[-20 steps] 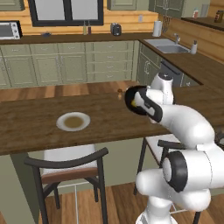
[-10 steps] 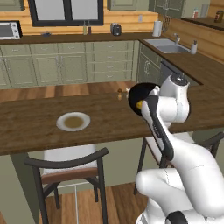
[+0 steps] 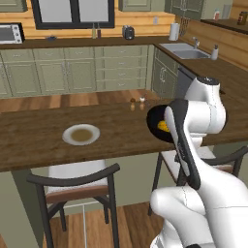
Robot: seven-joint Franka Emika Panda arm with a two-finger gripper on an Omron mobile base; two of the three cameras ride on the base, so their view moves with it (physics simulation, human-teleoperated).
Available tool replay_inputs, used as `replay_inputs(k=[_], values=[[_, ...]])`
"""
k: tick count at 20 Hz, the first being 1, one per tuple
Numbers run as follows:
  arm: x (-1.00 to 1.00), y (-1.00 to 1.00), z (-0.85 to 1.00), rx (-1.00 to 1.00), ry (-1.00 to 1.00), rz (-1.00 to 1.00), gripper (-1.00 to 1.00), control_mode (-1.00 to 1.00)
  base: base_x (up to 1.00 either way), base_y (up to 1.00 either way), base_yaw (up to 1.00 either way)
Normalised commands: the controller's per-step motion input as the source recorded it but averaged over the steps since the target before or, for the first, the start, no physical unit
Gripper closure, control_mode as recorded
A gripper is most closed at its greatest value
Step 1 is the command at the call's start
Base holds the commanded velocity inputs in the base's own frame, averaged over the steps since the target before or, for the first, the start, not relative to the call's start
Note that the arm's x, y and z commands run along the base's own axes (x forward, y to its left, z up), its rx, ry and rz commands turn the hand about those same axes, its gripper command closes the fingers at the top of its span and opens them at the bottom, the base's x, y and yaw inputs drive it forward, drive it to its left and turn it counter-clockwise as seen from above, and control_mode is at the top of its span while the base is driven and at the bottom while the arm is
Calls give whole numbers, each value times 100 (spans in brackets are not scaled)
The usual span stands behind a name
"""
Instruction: Pick the chicken drumstick and lemon from their plates and place them in the bowl. Then put the bowl in the fridge.
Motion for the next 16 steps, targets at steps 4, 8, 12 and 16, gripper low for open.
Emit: replay_inputs(k=[4, 8, 12, 16], values=[[0, 0, 0, 0, 0, 0, 100, 100, -42, 10, 0], [0, 0, 0, 0, 0, 0, 100, 100, -77, 50, 9], [0, 0, 0, 0, 0, 0, 100, 100, -46, 100, 34], [0, 0, 0, 0, 0, 0, 100, 100, -24, 100, 50]])
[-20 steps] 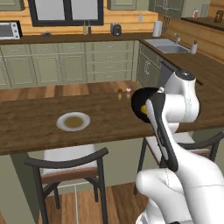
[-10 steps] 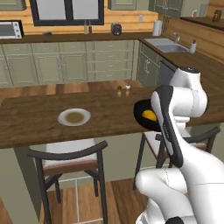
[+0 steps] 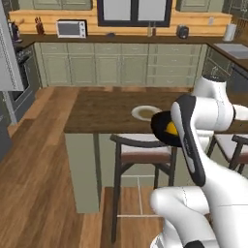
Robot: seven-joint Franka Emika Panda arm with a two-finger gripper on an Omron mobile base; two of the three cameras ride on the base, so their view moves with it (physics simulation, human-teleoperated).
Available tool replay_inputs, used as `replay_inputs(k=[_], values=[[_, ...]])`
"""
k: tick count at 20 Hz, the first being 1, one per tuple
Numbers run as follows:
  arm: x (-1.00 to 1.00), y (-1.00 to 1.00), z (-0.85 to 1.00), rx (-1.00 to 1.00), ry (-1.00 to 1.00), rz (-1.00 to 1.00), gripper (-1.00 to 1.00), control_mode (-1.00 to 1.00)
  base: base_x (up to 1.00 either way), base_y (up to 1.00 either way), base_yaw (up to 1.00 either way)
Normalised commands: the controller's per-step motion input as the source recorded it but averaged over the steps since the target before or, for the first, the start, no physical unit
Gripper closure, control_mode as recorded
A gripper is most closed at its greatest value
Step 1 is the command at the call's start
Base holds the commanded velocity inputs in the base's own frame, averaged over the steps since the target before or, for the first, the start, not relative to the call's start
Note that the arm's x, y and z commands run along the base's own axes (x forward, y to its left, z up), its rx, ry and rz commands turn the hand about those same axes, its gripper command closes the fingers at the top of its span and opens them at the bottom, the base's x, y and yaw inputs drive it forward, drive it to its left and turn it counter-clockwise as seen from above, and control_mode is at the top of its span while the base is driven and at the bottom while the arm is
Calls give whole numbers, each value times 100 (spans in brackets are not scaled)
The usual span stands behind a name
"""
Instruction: Pick the chicken drumstick and lemon from their plates and place them in the bowl. Then put the bowl in the fridge.
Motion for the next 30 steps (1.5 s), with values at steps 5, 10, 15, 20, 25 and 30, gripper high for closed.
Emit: replay_inputs(k=[5, 10, 15, 20, 25, 30], values=[[0, 0, 0, 0, 0, 0, 100, 100, -13, 94, 53], [0, 0, 0, 0, 0, 0, 100, 100, 23, 89, 45], [0, 0, 0, 0, 0, 0, 100, 100, 58, 86, 34], [0, 0, 0, 0, 0, 0, 100, 100, 94, 41, 9], [0, 0, 0, 0, 0, 0, 100, 100, 96, -23, -2], [0, 0, 0, 0, 0, 0, 100, 100, 75, -20, -10]])
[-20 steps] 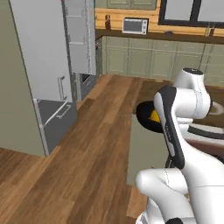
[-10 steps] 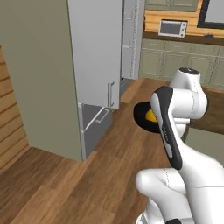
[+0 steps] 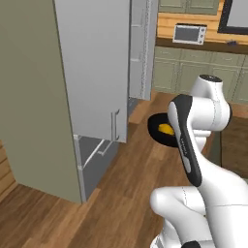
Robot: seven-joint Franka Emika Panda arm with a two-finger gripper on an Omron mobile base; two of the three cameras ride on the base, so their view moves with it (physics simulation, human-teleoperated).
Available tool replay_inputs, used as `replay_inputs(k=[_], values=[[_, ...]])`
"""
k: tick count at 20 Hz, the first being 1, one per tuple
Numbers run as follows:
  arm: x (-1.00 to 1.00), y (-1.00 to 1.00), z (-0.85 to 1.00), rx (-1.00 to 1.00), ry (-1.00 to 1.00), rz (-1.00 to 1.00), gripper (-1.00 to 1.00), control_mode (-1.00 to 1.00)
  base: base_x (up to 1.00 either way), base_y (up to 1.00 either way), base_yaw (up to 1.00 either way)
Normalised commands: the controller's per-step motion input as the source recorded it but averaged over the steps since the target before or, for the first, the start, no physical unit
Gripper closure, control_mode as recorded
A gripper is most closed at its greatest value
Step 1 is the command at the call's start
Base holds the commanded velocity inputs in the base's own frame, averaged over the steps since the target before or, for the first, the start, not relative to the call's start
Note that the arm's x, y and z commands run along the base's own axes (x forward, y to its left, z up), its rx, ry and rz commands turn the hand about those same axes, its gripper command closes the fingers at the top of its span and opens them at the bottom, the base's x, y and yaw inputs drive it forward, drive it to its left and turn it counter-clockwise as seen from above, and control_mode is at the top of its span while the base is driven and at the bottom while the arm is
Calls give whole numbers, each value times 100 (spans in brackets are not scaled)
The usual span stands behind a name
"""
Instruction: Pick the chicken drumstick and lemon from their plates and place them in the bowl. Then put the bowl in the fridge.
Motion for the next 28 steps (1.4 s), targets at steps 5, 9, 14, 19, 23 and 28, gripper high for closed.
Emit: replay_inputs(k=[5, 9, 14, 19, 23, 28], values=[[0, 0, 0, 0, 0, 0, 100, 100, 92, 3, -25], [0, 0, 0, 0, 0, 0, 100, 100, 42, -26, -23], [0, 0, 0, 0, 0, 0, 100, 100, 94, 14, -25], [0, 0, 0, 0, 0, 0, 100, 100, 93, 3, -29], [0, 0, 0, 0, 0, 0, 100, 100, 58, 40, -49], [0, 0, 0, 0, 0, 0, 100, 100, 63, 19, -32]])
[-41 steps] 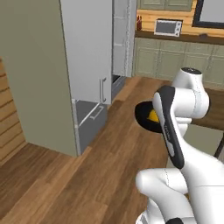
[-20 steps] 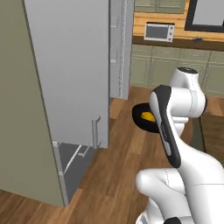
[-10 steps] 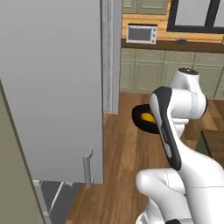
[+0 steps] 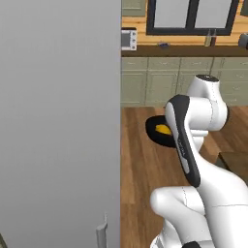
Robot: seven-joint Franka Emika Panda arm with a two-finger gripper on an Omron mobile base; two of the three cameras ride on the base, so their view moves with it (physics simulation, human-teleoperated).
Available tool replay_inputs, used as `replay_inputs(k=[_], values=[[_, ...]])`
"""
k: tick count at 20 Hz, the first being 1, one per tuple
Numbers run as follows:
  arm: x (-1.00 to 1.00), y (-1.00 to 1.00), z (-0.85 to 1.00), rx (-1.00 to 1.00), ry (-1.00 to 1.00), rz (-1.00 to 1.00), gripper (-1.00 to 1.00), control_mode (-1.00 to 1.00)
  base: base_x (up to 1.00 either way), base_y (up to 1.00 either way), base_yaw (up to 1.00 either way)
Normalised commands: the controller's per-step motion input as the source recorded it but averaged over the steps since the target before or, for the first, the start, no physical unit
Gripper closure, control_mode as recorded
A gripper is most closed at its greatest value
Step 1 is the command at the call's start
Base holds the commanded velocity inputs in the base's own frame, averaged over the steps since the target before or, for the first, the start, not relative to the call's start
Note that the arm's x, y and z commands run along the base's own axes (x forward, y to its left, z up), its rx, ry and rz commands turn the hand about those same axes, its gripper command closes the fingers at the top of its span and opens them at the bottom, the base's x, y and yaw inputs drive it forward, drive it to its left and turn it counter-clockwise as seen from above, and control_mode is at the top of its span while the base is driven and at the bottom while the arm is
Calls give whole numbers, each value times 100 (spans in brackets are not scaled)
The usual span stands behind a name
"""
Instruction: Pick the chicken drumstick and lemon from their plates and place them in the bowl. Then put the bowl in the fridge.
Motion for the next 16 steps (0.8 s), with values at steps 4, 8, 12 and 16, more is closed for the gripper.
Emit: replay_inputs(k=[4, 8, 12, 16], values=[[0, 0, 0, 0, 0, 0, 100, 100, 70, 12, -9], [0, 0, 0, 0, 0, 0, 100, 100, 36, -21, 26], [0, 0, 0, 0, 0, 0, 100, 100, 4, -62, 53], [0, 0, 0, 0, 0, 0, 100, 100, 38, -62, 53]])
